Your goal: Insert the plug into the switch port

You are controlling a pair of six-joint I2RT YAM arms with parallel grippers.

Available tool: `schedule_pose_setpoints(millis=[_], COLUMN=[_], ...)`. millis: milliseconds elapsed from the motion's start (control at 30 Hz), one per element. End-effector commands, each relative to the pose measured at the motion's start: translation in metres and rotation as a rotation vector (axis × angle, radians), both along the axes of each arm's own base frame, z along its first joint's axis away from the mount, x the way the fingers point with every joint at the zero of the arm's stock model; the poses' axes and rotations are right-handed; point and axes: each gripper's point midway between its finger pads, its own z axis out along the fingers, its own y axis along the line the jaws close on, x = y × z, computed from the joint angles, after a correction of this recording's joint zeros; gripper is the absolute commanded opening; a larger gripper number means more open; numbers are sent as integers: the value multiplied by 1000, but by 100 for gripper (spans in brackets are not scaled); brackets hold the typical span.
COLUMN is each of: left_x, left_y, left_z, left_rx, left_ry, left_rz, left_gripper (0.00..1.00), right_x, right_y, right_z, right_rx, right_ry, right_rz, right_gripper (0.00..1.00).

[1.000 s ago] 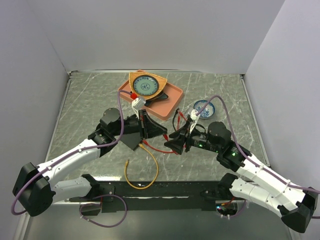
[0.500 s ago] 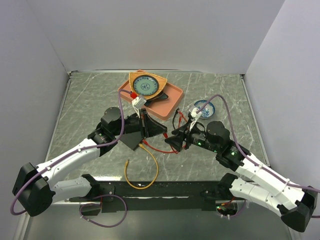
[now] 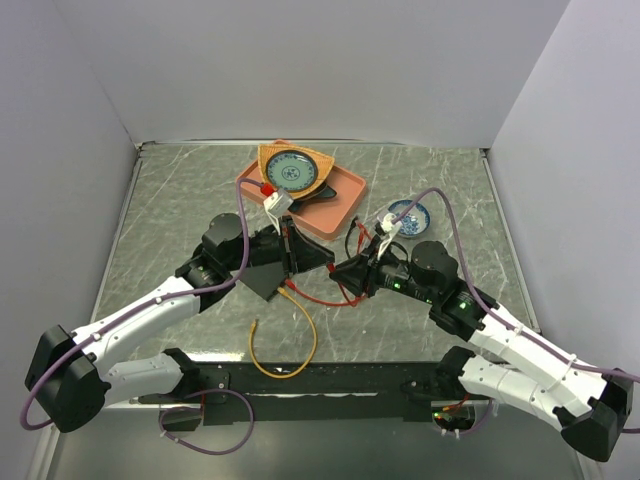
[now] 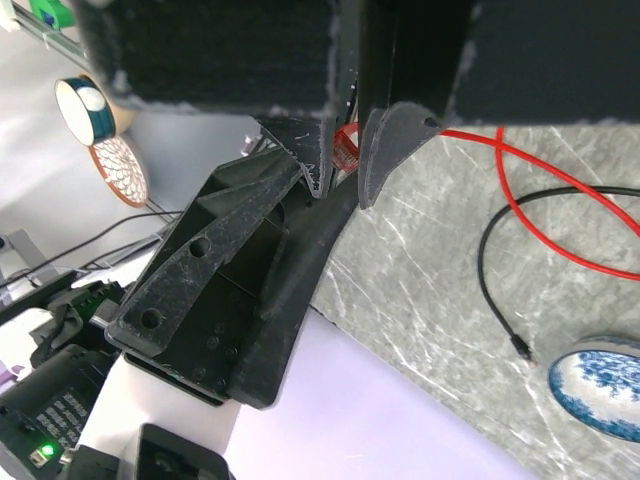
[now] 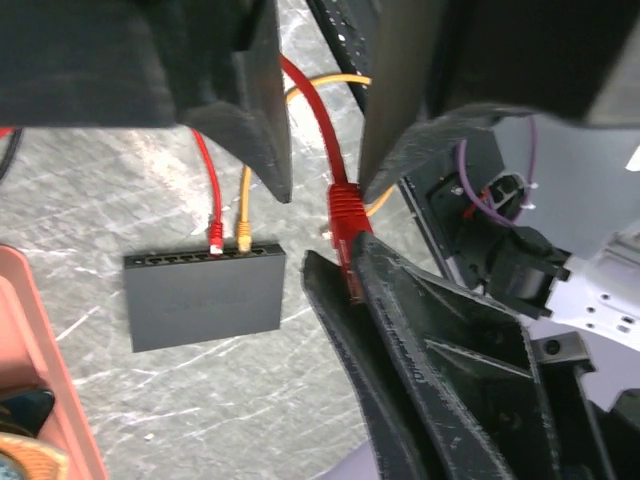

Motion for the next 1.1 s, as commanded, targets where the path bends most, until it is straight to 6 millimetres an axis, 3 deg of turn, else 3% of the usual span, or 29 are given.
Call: schedule_pose_setpoints(millis=[0,167,433,467,533,633,667,767,933,1067], left_x=[-1,0,2,2,4,6,6,6,12,33], left_y=[-3,-3,-2,-2,-1,0,0,0,0,6], left_z=[25,23,22,22,22,23,22,23,20,16], left_rx=[-39,-29,-29,-28,-25,-25,-25,-29,-13,27], left_ry=[-68,-68,-74,-76,-78,-81,-83,-92,-78,-58], left_rz=[-8,-8,3,3,16,36,36,30,62,189], left_gripper=[1,1,8,19,25,53,68,87,98,99], right_x=[5,7,10,10,9,9,10,9,11,14], right_y=[5,5,4,2,1,-1,-1,-3,-8,-10], right_z=[34,35,33,28,26,21,20,16,7,1], right_rx=[78,76,63,47,39,17,13,1,-34,-60], right_ry=[-60,-54,-52,-38,-39,-32,-32,-32,-31,-28], right_rz=[-4,-16,-33,-38,-37,-42,-43,-46,-64,-79], right_gripper=[29,0,0,0,0,0,0,0,0,0])
